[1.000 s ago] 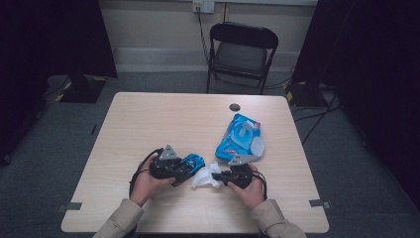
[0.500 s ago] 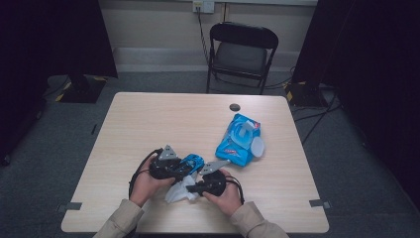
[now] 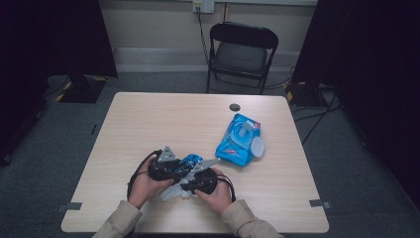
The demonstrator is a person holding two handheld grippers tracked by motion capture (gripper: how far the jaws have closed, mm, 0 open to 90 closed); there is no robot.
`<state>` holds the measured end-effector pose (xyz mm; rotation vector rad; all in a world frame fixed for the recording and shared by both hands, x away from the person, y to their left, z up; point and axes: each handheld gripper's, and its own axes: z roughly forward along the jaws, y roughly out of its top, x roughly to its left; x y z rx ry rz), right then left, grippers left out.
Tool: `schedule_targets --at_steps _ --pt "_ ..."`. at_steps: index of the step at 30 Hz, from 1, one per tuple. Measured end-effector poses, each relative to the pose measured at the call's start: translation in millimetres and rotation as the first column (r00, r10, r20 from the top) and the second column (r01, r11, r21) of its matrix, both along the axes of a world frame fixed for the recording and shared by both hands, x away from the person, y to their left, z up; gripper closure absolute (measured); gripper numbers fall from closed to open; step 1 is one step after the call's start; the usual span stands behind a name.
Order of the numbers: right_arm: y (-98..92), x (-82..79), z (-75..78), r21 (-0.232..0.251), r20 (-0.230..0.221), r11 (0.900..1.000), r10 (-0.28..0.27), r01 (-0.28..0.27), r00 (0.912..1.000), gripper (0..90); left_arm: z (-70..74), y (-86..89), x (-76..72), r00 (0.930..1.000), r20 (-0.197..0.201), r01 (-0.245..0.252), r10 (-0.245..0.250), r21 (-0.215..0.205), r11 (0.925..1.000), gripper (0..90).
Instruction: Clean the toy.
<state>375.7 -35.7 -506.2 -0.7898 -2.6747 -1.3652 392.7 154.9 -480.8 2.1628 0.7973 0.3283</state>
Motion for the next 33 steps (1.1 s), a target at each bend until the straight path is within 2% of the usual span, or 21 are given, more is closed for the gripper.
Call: schedule_targets --at_steps 11,14,24,28,33 --pt "-7.6 3.7 0.8 -0.018 0.026 1.0 -0.022 0.022 0.9994 85.7 -1.2 1.4 -1.9 0.9999 0.013 0.002 -0.002 -0.004 1.0 44.2" --pt "-14.3 8.2 0.4 -0.013 0.017 0.999 -0.044 0.045 0.9989 85.7 -2.0 2.2 -2.1 0.9999 0.015 0.002 -0.002 -0.014 0.9999 44.2" --pt "-33.7 22.6 0.7 -0.016 0.01 0.993 -0.118 0.118 0.993 85.7 -1.5 1.6 -2.1 0.9999 0.015 0.004 -0.004 -0.007 1.0 44.2" --pt "-36.8 24.1 0.8 -0.016 0.01 0.992 -0.123 0.123 0.9924 85.8 -1.2 1.6 -2.2 0.9998 0.017 0.006 -0.006 0.0 1.0 44.1" --pt "-39.1 25.2 0.9 -0.018 0.013 0.992 -0.127 0.128 0.9918 85.9 -2.1 1.6 -2.6 0.9998 0.021 0.004 -0.004 -0.012 0.9999 44.1"
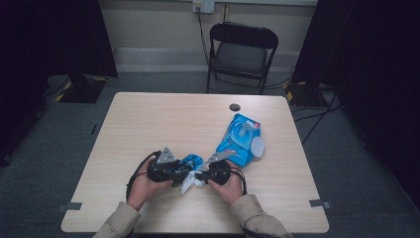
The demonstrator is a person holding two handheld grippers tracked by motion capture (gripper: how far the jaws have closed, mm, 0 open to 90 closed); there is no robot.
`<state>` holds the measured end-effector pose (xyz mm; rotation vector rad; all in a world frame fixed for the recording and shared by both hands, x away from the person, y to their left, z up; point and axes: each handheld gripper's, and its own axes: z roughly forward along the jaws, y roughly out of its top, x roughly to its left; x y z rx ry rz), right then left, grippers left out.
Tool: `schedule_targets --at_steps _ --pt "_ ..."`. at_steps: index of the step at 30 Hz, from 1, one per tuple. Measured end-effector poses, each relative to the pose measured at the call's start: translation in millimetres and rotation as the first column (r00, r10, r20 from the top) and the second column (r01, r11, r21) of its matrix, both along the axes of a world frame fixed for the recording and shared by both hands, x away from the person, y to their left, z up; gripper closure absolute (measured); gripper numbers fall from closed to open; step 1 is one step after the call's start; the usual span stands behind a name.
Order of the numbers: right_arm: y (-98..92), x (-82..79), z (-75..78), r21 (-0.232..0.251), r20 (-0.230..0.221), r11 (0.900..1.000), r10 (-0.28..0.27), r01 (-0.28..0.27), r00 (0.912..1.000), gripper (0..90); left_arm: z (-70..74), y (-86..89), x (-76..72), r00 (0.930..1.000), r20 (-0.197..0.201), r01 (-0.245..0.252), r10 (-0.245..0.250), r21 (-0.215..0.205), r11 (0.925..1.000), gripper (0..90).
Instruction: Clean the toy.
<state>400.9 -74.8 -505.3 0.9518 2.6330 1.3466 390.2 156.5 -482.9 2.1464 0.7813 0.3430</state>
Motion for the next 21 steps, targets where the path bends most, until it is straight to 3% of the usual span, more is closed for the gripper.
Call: schedule_targets --at_steps 21 --pt "-25.0 15.0 1.0 -0.011 0.004 0.996 -0.091 0.091 0.9959 86.0 -0.1 0.7 -0.4 1.0 0.003 0.004 -0.004 0.002 1.0 44.1"
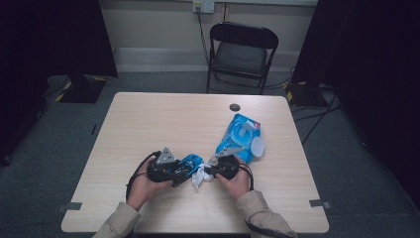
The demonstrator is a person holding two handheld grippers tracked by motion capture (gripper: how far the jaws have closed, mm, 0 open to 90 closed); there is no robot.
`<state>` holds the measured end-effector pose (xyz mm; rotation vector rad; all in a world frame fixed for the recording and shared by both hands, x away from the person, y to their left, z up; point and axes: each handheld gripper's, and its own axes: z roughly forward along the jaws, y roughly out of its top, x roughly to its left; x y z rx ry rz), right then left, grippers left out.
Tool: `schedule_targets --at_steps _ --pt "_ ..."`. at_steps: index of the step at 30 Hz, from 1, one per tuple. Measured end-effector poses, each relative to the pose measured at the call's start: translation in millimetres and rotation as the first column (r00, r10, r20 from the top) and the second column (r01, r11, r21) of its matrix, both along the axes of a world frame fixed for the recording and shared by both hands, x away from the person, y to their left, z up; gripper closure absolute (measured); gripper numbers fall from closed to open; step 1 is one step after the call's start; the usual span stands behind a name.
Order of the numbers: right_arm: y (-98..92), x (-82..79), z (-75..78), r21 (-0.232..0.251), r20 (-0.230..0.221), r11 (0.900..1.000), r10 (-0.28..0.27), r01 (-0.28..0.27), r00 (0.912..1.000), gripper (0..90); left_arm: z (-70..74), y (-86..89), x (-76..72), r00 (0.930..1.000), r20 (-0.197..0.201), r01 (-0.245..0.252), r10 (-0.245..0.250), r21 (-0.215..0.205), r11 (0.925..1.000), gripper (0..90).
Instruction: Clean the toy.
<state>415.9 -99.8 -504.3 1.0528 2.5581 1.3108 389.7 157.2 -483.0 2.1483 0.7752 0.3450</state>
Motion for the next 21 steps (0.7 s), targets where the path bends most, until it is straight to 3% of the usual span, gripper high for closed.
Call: schedule_targets --at_steps 3,7,10,14,21 --pt "-0.6 1.6 0.9 -0.015 0.008 1.0 -0.002 0.002 1.0 86.0 0.1 0.1 0.0 1.0 -0.001 0.0 0.0 0.001 1.0 44.2" --pt "-3.3 4.0 1.2 -0.011 -0.002 0.999 -0.041 0.041 0.9991 86.0 -0.1 0.3 0.3 1.0 -0.003 -0.002 0.002 -0.002 1.0 44.1" --pt "-5.3 5.7 2.3 -0.024 0.015 0.998 -0.065 0.066 0.9977 86.0 0.0 0.4 0.1 1.0 -0.003 -0.001 0.001 -0.001 1.0 44.1" --pt "-13.8 6.9 3.2 0.001 0.012 0.996 -0.086 0.086 0.9962 86.0 -0.3 0.5 -0.1 1.0 -0.002 -0.001 0.001 -0.005 1.0 44.1" --pt "-23.1 -6.9 15.7 0.044 0.049 0.998 -0.037 0.035 0.9981 86.0 -0.5 0.8 0.4 1.0 -0.002 0.001 -0.001 -0.007 1.0 44.1"
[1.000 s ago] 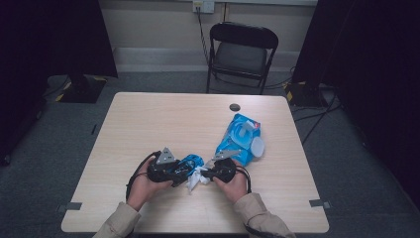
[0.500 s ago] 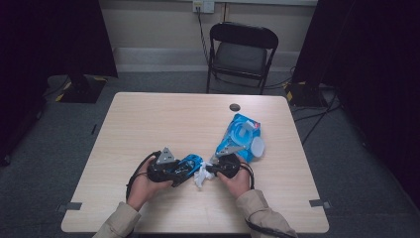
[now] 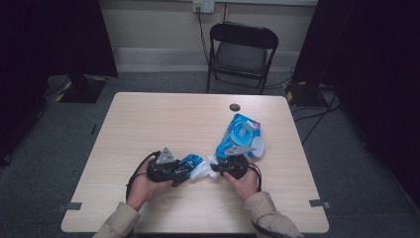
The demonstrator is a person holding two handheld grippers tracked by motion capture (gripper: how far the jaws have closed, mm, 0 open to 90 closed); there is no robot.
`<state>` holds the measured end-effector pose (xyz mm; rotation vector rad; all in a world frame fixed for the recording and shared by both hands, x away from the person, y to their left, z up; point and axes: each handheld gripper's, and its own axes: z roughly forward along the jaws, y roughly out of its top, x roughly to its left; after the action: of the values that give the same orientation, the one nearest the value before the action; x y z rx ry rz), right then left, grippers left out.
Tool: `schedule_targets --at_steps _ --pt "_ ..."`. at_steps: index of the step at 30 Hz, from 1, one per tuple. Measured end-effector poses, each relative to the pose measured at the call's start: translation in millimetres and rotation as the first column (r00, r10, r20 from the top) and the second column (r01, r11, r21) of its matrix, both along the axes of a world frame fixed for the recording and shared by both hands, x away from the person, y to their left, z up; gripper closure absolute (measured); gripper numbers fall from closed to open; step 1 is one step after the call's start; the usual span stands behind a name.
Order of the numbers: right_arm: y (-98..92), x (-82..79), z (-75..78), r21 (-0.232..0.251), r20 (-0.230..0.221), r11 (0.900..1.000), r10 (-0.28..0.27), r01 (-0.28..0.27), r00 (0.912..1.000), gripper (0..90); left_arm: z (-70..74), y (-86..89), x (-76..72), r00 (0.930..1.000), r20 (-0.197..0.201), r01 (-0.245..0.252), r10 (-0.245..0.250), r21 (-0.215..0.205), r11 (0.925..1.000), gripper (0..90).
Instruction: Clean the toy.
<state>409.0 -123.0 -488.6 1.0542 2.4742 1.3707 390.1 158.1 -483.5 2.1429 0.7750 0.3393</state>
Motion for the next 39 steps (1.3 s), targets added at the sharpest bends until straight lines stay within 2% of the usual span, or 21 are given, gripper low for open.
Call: schedule_targets --at_steps 6,12,17,23,28,39 --pt "9.7 -22.5 9.2 0.028 0.005 0.994 0.106 -0.106 0.9944 86.0 -0.1 -0.1 0.4 1.0 -0.007 -0.006 0.006 -0.007 1.0 44.1" --pt "39.7 -39.9 5.8 0.024 -0.014 0.976 0.217 -0.217 0.976 85.9 0.0 -0.4 0.5 0.9999 -0.007 -0.008 0.008 -0.008 0.9999 44.1" --pt "65.3 -42.5 -5.4 0.006 -0.038 0.963 0.268 -0.268 0.9626 85.9 -0.3 0.4 -0.4 1.0 -0.003 -0.008 0.008 -0.006 1.0 44.1" --pt "82.2 -40.4 -13.4 0.002 -0.057 0.96 0.281 -0.281 0.9581 85.8 -1.1 1.3 -0.4 1.0 0.0 -0.006 0.006 -0.012 0.9999 44.1" --pt "92.6 -37.5 -17.5 0.002 -0.071 0.962 0.273 -0.273 0.9595 85.9 -1.1 1.6 -0.4 1.0 0.002 -0.005 0.005 -0.011 0.9999 44.1" --pt "89.3 -32.0 -17.8 -0.001 -0.075 0.968 0.251 -0.252 0.9651 85.9 -1.3 0.3 -1.1 0.9999 0.005 -0.01 0.01 -0.012 0.9999 44.1"
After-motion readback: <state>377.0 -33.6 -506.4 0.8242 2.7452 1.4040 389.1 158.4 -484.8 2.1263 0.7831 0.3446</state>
